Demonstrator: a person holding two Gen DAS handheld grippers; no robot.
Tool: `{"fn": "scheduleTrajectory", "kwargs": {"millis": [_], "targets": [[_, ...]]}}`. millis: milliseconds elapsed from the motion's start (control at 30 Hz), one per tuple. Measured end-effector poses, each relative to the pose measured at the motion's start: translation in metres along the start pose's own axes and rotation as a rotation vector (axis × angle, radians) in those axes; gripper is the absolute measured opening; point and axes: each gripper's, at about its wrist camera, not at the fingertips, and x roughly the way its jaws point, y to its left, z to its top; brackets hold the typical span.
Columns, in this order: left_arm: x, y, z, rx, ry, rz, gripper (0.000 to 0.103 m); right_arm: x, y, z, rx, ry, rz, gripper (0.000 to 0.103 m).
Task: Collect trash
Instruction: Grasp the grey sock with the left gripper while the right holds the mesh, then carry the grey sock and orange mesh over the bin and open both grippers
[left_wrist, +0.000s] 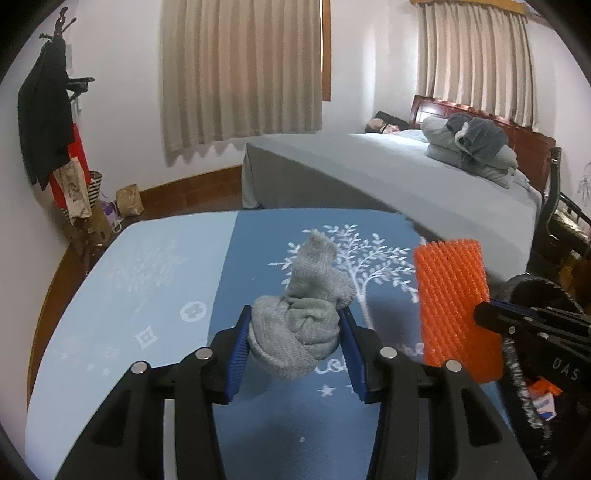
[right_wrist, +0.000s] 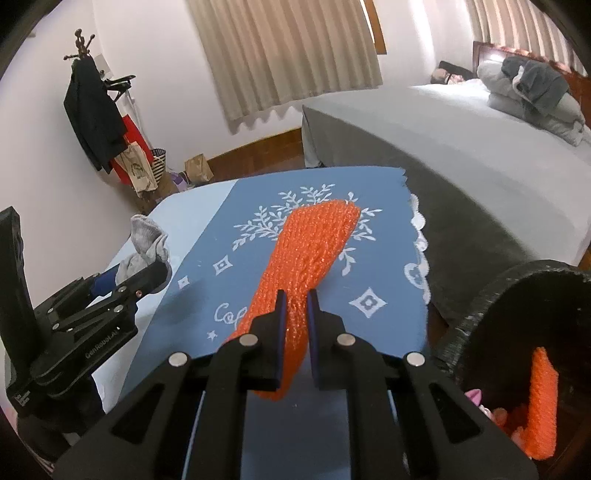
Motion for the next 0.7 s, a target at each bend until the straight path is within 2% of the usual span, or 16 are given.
{"fn": "scheduleTrajectory", "kwargs": {"millis": [700], "targets": [[-0.060,-0.058,0.008,0.035,-0.096,-0.114,0.045,-0.099,-0.028,-0.018,0.012,-0.115,-0.069,0.010]]}}
